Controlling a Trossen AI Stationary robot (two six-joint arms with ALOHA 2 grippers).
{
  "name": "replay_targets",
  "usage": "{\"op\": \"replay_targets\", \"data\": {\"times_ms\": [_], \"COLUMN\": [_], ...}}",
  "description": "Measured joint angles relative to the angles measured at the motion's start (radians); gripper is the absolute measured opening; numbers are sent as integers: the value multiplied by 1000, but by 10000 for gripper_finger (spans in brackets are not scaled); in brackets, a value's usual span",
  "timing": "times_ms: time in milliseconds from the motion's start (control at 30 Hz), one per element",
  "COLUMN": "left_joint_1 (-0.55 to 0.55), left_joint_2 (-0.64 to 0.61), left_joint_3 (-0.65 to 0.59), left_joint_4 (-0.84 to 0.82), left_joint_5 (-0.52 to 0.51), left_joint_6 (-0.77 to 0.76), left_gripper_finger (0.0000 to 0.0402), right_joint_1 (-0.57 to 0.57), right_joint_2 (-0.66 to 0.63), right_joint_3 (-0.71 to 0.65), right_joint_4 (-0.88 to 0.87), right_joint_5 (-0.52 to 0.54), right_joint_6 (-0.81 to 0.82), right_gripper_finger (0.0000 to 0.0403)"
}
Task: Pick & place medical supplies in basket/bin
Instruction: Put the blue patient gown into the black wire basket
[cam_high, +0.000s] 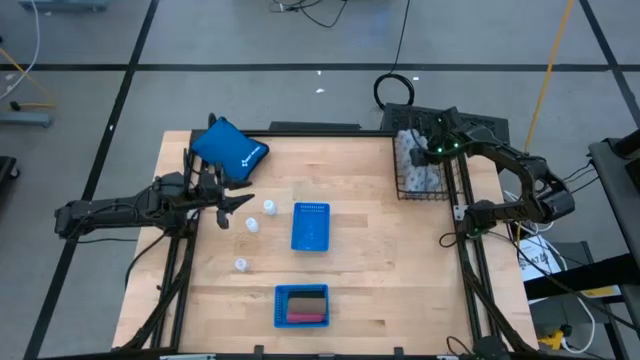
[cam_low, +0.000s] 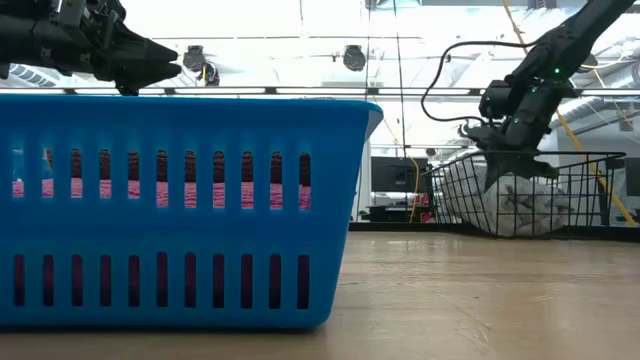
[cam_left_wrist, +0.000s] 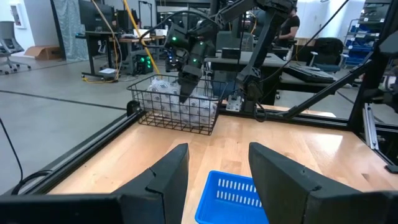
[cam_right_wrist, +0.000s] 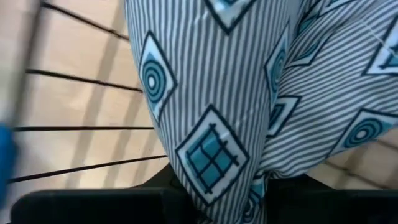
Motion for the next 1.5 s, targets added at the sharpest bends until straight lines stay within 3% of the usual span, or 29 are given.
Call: {"op": "replay_targets", "data": {"times_ms": [167,467,700,1067,1500], "left_joint_1": [0,0,0,0,0], "left_joint_2": [0,0,0,0,0], "left_joint_3": [0,0,0,0,0], "left_joint_4": [0,0,0,0,0], "left_joint_5": [0,0,0,0,0], "left_joint_6": [0,0,0,0,0], "left_gripper_finger": [177,177,177,177,177], "right_joint_1": [2,3,3,13,89], "right_joint_2": [0,-1,-1,-51,-111], "right_joint_3": [-2,-2,-2,-2,-2], "right_joint_4": [3,10,33,55,111], "right_joint_5": [162,184,180,232,436], "right_joint_6": [-57,-93,-64,-58,-58], "right_gripper_finger": [105,209,256,253,218]}}
